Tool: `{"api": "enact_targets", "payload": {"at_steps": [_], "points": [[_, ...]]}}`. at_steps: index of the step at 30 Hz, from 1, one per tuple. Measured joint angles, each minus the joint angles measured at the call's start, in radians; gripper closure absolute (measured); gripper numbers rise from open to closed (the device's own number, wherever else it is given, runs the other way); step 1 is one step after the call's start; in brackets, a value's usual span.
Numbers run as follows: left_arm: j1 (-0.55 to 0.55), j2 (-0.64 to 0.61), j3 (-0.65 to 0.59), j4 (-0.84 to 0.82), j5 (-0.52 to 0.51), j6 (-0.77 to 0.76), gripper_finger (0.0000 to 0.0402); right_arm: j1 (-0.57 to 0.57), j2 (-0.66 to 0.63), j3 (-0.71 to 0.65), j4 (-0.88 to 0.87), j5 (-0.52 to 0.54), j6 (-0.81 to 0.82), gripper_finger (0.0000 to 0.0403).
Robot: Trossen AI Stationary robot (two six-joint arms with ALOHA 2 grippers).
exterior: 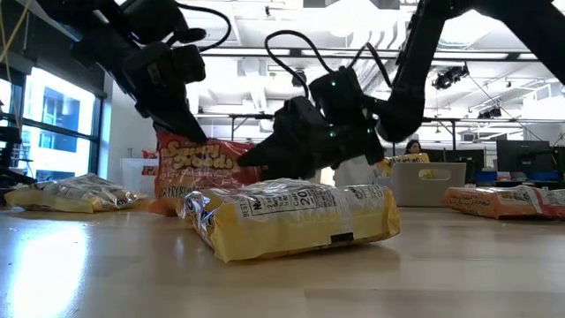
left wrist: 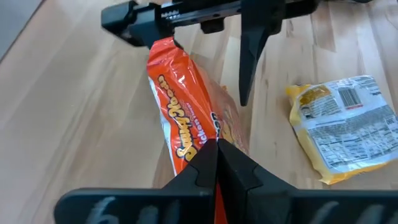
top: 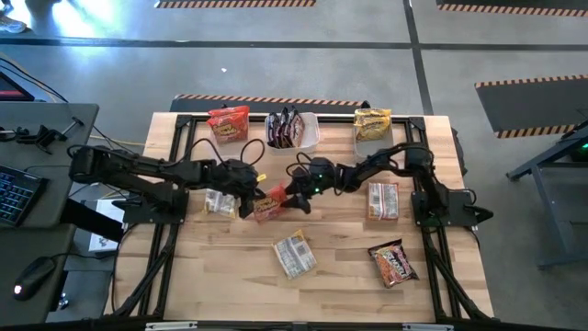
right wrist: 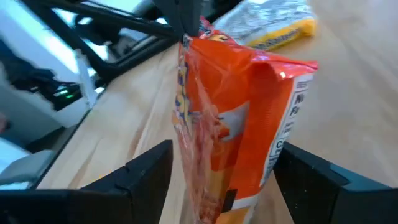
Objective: Sort Maruchan noodles
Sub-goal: Put the orange noodle pack into the transparent bin
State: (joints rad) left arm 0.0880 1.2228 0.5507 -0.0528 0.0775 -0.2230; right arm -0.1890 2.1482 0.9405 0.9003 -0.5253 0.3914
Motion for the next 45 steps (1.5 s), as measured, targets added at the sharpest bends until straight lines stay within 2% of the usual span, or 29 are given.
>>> {"api": "enact_targets", "payload": {"at_steps": [4, 9, 13, 18, 23, 26, 30, 33, 36, 41, 45], "points": [[-0.017, 0.0, 0.0, 0.002, -0.022, 0.0, 0.0401, 0.002, 0.056, 0.005, 0.116, -0.037, 0.021, 0.0146], [-0.026, 0.0, 0.0, 0.008, -0.045, -0.003, 0.0401, 0.01, 0.091, 0.047, 0.121, -0.061, 0.039, 0.0155], [-0.026, 0.0, 0.0, 0.021, -0.046, -0.018, 0.0401, 0.032, 0.095, 0.067, 0.109, -0.066, 0.001, 0.0189], [-0.024, -0.002, 0.002, 0.045, -0.052, -0.076, 0.0396, 0.039, 0.095, 0.074, 0.109, -0.069, -0.011, 0.0254], [-0.007, -0.03, 0.083, -0.076, -0.032, -0.081, 0.0364, 0.024, 0.095, 0.074, 0.113, -0.067, -0.019, 0.0298], [0.01, -0.044, 0.153, -0.197, -0.013, -0.08, 0.0336, 0.014, 0.087, 0.074, 0.112, -0.085, -0.048, 0.0299], [0.039, -0.044, 0.222, -0.299, 0.062, -0.074, 0.0292, 0.005, 0.053, 0.074, 0.098, -0.141, -0.097, 0.0287], [0.056, -0.034, 0.258, -0.317, 0.122, -0.074, 0.0256, 0.006, 0.013, 0.074, 0.03, -0.147, -0.181, 0.0289], [0.073, -0.034, 0.28, -0.348, 0.128, -0.07, 0.0223, 0.015, -0.033, 0.074, -0.072, -0.122, -0.282, 0.0294], [0.094, -0.034, 0.305, -0.362, 0.131, -0.06, 0.0182, 0.039, -0.091, 0.115, -0.297, -0.021, -0.431, 0.0294], [0.096, -0.009, 0.309, -0.377, 0.154, -0.055, 0.0167, 0.064, -0.109, 0.182, -0.471, 0.072, -0.544, 0.0292]]}}
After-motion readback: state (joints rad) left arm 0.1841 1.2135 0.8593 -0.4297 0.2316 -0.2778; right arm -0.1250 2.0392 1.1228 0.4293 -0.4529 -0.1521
